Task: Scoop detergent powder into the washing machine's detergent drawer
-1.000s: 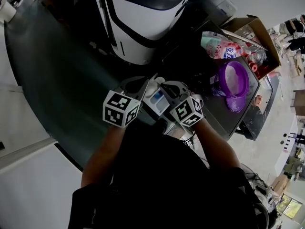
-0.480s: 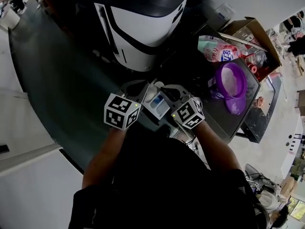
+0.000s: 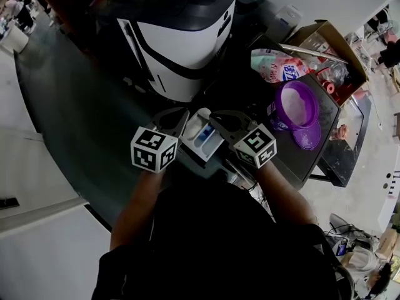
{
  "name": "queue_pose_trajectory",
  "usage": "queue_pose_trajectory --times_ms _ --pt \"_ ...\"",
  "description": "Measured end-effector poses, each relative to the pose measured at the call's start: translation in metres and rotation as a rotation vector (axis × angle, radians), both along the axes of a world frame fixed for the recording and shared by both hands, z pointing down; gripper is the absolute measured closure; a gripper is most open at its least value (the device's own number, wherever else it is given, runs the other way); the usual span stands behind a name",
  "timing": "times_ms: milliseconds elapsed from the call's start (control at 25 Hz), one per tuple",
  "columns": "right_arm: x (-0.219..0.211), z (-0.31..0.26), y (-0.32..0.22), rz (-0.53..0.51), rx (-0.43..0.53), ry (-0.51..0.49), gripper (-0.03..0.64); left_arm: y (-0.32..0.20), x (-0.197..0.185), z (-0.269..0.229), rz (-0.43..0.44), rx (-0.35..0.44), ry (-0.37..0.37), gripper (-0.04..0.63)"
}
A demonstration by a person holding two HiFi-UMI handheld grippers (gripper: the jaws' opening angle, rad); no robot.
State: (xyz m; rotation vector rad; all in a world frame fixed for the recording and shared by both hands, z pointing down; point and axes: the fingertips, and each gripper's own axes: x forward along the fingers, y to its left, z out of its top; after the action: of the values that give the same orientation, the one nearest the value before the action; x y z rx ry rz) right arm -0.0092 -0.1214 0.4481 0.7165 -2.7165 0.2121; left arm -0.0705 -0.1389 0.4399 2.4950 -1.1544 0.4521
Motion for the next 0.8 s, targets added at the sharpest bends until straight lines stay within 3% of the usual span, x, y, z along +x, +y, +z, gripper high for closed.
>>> queue_pose_trajectory --times_ms 440,800 --pt "0.065 -0.077 -0.002 0.089 -0.073 -0.296 0.597 -0.009 0.041 -0.024 -0.006 0.047 0.04 0.588" --pt "0.147 -0.113 0.011 0.172 -0.022 -0.377 0.597 -0.01 0.11 -0.047 0.06 0.098 0.067 0.588"
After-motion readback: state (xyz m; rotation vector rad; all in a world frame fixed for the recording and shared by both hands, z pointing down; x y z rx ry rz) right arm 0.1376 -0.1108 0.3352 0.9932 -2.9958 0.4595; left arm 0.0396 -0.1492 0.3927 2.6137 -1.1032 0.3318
